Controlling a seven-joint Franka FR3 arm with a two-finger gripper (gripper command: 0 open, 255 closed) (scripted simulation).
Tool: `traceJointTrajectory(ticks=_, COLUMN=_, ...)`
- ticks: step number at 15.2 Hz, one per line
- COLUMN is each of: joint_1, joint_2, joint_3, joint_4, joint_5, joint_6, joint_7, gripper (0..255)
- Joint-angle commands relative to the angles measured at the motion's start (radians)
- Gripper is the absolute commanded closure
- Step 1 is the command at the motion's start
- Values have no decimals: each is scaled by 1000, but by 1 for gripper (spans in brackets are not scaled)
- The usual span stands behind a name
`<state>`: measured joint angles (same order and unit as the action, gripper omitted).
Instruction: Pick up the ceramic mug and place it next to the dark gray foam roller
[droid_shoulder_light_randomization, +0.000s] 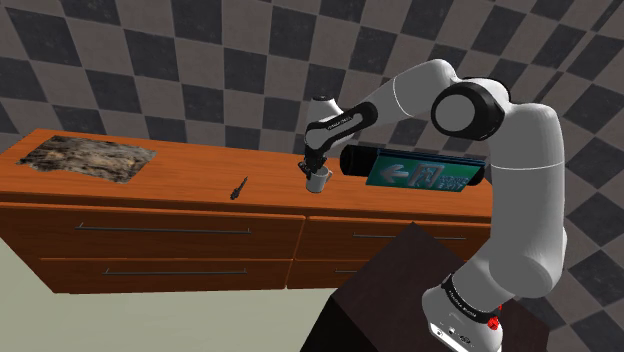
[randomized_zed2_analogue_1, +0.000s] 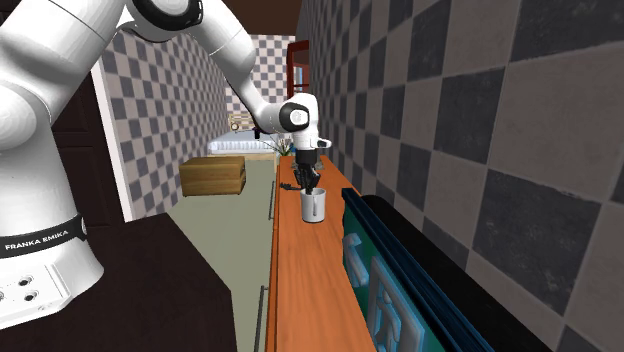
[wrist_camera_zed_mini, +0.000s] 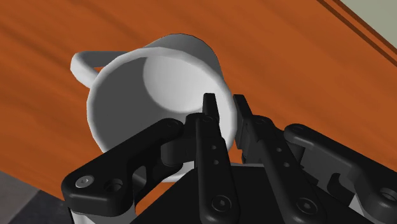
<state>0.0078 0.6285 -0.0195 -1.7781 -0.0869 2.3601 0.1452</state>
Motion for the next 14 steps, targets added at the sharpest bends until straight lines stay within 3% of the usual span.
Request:
traceJointTrajectory(ticks=1, joint_1=0, joint_2=0, joint_3=0, joint_4=0, joint_5=0, joint_6=0, joint_7=0, gripper=255)
traceJointTrajectory(ticks=14, joint_1=-1, joint_2=-100, joint_3=2, joint_4=3, joint_5=4, joint_6=-102, joint_7=-9, gripper=255)
